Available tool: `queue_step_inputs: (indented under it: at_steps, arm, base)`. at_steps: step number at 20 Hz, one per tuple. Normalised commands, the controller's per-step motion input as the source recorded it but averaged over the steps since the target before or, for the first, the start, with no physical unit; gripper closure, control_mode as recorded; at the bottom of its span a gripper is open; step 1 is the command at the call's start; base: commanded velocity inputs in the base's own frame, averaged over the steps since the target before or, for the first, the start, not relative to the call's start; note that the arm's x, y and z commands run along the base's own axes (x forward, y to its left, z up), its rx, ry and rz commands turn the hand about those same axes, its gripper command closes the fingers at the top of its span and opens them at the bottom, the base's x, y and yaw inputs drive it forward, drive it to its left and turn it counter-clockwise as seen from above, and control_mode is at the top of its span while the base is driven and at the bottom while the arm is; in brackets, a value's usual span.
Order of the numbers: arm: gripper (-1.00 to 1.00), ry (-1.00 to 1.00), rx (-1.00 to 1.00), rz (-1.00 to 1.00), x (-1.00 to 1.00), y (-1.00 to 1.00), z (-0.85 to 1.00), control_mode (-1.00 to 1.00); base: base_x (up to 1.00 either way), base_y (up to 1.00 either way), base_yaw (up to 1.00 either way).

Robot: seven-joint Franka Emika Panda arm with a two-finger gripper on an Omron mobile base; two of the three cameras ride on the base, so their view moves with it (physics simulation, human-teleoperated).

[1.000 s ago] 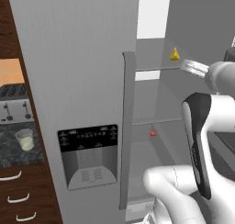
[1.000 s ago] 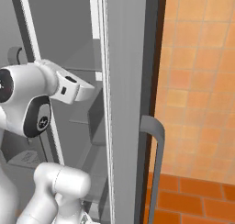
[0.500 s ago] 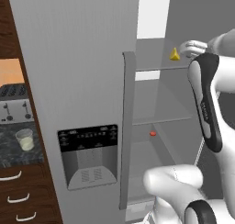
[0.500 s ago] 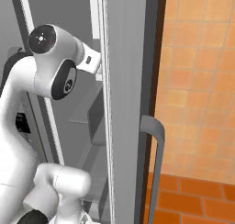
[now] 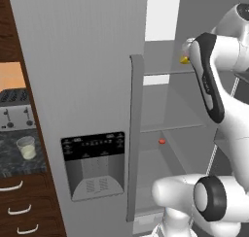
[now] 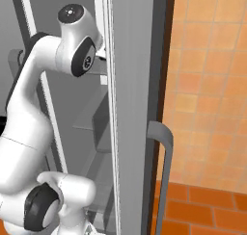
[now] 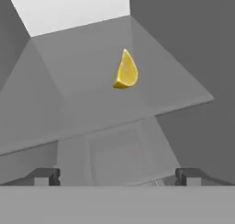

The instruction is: Grab a lemon wedge from the fridge and one ice cube from the ice bowl, and put them in the glass of lemonade.

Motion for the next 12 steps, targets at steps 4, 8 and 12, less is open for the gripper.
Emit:
queue_step_inputs:
  at_steps: [4, 8, 12]
  arm:
    - [-1.0, 0.01, -0.07, 0.0, 0.69, 0.0, -0.39, -1.0]
    - [-1.0, 0.0, -0.01, 0.0, 0.93, -0.02, -0.22, -1.0]
    - [-1.0, 0.08, 0.0, 0.0, 0.89, -0.37, -0.01, -1.0]
  base:
    - [0.0, 0.0, 0.0]
    - [0.0, 0.0, 0.0]
    - [0.0, 0.0, 0.0]
